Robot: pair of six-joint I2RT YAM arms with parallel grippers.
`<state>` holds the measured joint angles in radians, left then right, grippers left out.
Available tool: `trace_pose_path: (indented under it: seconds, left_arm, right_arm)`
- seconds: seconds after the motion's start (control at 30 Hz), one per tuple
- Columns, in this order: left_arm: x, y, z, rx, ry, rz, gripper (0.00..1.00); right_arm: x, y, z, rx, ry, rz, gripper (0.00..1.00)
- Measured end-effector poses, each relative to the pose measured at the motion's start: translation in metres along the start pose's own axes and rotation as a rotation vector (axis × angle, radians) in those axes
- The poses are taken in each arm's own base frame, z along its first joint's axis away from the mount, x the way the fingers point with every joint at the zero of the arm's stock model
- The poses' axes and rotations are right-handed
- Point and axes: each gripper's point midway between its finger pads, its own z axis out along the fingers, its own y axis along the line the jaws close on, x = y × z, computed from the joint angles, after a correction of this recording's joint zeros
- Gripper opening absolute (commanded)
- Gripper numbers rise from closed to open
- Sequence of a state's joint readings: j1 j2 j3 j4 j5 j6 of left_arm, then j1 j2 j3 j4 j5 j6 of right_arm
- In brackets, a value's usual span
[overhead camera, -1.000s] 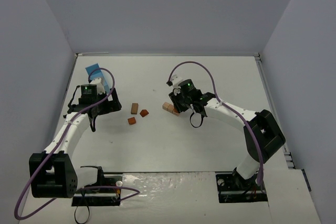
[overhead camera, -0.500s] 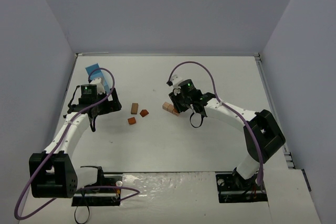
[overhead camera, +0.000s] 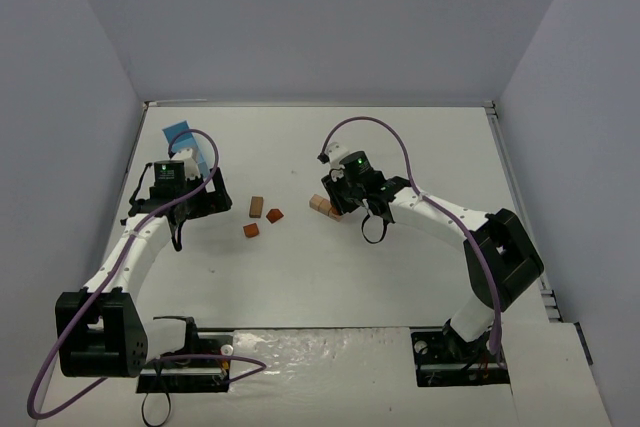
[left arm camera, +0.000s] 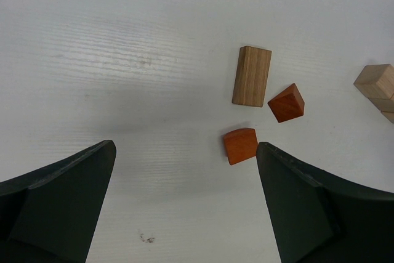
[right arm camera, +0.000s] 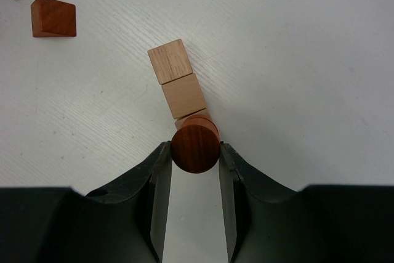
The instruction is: Build the wood block tower
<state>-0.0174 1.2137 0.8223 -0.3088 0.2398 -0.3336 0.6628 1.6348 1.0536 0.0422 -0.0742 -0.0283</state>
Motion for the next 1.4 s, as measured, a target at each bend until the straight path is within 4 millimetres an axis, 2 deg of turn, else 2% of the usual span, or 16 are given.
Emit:
trace_pose_path:
  seconds: [0.27, 0.37, 0.6, 0.7, 1.0, 1.23, 1.4]
  left_arm:
    - [0.0, 0.0, 0.0, 0.0, 0.0, -0.001, 0.97]
    - [0.0, 0.0, 0.0, 0.0, 0.0, -0.001, 0.97]
    - [0.0, 0.0, 0.0, 0.001, 0.001, -0.001, 0.97]
    - [0.0, 0.0, 0.0, 0.001, 0.0, -0.001, 0.97]
    - [0.0, -0.001, 0.0, 0.004, 0.001, -0.002, 0.97]
    - [0.0, -0.003, -0.001, 0.01, 0.001, -0.007, 0.97]
    - [0.001, -0.016, -0.008, 0.028, -0.015, 0.015, 0.97]
  right_arm:
    - [0.002, 0.0, 0.001, 0.001, 0.002, 0.001, 0.05]
    - [0.002, 0.0, 0.001, 0.001, 0.0, 0.002, 0.1]
    - [0.002, 0.0, 0.001, 0.001, -0.001, 0.002, 0.38]
    - [0.003, 0.0, 0.001, 0.001, 0.0, 0.003, 0.46]
    - [0.004, 0.0, 0.001, 0.001, 0.004, 0.005, 0.61]
    - [0.003, -0.001, -0.001, 0.008, 0.008, 0.017, 0.78]
    - [-0.016, -0.007, -0.019, 0.031, -0.04, 0.028, 0.86]
